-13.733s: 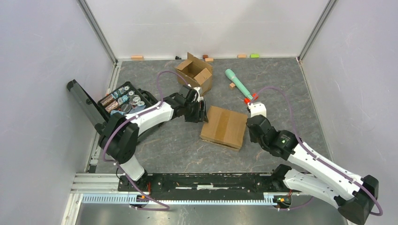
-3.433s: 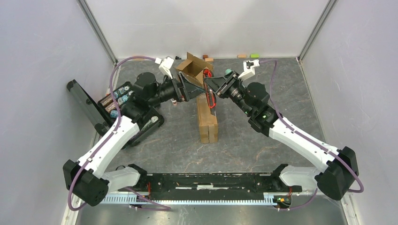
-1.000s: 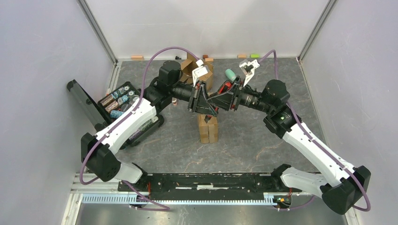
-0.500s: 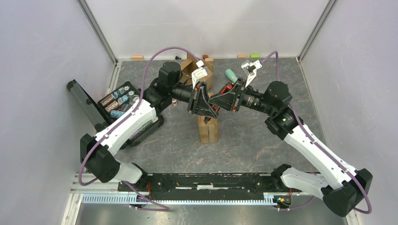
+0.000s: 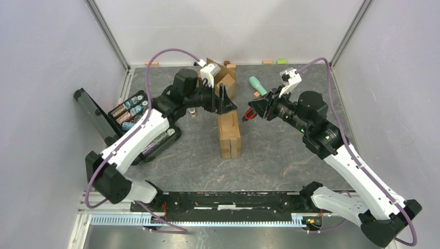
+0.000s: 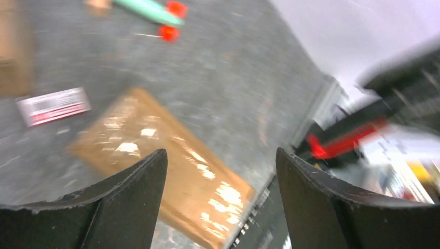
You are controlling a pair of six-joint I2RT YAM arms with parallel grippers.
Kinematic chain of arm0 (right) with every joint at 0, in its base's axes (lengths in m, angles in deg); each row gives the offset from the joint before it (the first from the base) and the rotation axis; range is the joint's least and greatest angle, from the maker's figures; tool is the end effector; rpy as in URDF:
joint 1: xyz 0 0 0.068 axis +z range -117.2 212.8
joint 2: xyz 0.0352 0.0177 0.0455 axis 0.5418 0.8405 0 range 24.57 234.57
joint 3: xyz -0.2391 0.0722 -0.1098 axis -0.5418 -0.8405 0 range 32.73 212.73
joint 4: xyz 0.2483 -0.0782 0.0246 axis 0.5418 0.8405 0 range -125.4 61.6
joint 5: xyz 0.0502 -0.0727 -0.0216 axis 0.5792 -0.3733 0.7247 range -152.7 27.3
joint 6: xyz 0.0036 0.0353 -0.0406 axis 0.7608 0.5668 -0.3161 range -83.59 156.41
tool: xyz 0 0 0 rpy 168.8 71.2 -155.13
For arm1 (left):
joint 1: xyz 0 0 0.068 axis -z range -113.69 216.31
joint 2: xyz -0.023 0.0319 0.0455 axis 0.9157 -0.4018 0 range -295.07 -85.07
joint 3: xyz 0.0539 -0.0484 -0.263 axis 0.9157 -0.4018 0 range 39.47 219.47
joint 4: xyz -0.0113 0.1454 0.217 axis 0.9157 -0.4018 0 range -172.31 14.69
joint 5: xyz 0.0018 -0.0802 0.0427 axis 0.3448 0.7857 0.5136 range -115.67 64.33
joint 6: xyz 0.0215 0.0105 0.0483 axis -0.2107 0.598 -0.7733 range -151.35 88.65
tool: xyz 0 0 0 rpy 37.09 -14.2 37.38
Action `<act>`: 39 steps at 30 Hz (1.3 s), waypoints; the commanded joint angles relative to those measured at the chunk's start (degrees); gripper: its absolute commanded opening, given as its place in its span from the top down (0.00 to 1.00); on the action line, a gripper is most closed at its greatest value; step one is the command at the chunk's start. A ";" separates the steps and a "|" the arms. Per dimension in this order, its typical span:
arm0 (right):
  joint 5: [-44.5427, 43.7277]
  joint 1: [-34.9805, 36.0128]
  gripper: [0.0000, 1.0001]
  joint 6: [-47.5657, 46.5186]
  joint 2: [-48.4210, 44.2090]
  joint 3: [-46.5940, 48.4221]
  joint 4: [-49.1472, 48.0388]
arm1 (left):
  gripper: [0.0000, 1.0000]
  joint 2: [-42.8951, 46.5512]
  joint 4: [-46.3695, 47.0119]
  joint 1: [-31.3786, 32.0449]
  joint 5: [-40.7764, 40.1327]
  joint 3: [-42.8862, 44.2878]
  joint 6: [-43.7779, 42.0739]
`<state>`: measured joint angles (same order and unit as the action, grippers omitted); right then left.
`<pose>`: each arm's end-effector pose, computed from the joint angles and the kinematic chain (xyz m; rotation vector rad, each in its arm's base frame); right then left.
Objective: Unpack the express box
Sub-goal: Cut the express box at the center of the board.
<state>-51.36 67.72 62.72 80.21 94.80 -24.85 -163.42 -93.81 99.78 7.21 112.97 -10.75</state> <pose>0.1734 0.1296 0.4107 -0.2886 1.7100 0.9657 0.2489 -0.1878 0.3699 0.6292 2.0062 -1.1594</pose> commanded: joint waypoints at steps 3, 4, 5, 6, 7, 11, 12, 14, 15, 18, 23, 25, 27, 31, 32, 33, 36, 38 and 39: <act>-14.78 0.20 1.00 -6.12 -2.55 -1.30 7.26 | 0.14 -12.52 -16.72 0.19 -39.30 14.51 -0.15; -15.35 0.19 1.00 -6.55 -2.95 -2.12 6.84 | 0.14 -13.66 -16.74 0.19 -39.43 15.28 -0.11; -15.83 0.22 1.00 -6.76 -3.34 -3.03 6.35 | 0.14 -14.80 -16.98 0.19 -39.55 15.93 -0.19; -15.94 0.24 1.00 -7.13 -3.44 -3.33 6.35 | 0.13 -15.85 -18.00 0.27 -40.27 17.17 -0.36; -15.55 0.21 1.00 -7.31 -3.38 -3.56 6.46 | 0.13 -16.85 -19.27 0.36 -40.93 18.06 -0.68; -11.82 0.23 1.00 -7.28 -2.93 -5.55 4.71 | 0.13 -17.09 -19.06 0.37 -39.55 17.13 -1.31; -11.49 0.32 1.00 -7.09 -2.90 -6.30 3.87 | 0.13 -16.65 -17.56 0.38 -37.34 16.03 -1.42; -11.49 0.73 1.00 -6.87 -2.58 -7.72 2.25 | 0.14 -16.67 -15.57 0.37 -33.25 14.69 -1.62; -10.19 0.99 1.00 -6.74 -2.40 -8.25 1.28 | 0.14 -16.99 -15.09 0.41 -29.93 14.38 -1.76; -10.01 2.69 1.00 -6.56 -1.66 -10.12 -1.51 | 0.15 -17.74 -13.23 0.37 -24.62 13.23 -2.05; -10.98 8.02 1.00 -6.11 0.23 -11.16 -3.61 | 0.16 -17.29 -9.58 0.36 -19.63 10.87 -0.10; -13.80 10.42 1.00 -6.02 0.44 -11.17 -3.22 | 0.17 -17.05 -8.75 0.47 -18.11 9.80 0.85; -15.89 12.40 1.00 -6.05 0.21 -11.00 -2.20 | 0.17 -16.36 -7.46 0.74 -16.64 8.06 2.05; -15.73 14.15 1.00 -5.34 -1.17 -11.64 -0.90 | 0.17 -15.08 -4.60 2.06 -13.09 4.74 3.83; -15.36 14.58 1.00 -5.03 -1.51 -11.97 -0.79 | 0.17 -14.98 -3.92 2.47 -12.43 4.10 4.28; -15.21 15.01 1.00 -4.82 -1.81 -12.37 -0.70 | 0.17 -14.95 -3.61 3.05 -12.15 3.73 4.64; -16.36 15.73 1.00 -5.30 -2.55 -12.17 2.60 | 0.17 -14.95 -3.50 4.05 -12.73 2.87 5.56; -17.74 15.71 1.00 -6.62 -3.66 -11.54 5.23 | 0.16 -14.16 -2.97 4.14 -13.44 2.30 6.18; -18.11 15.71 1.00 -7.34 -4.27 -10.95 6.94 | 0.16 -13.80 -3.01 4.10 -13.92 2.42 6.08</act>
<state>-66.47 83.09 57.05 78.83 82.34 -20.66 -180.25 -98.33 103.41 -7.26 116.40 -6.79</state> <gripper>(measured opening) 0.284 0.832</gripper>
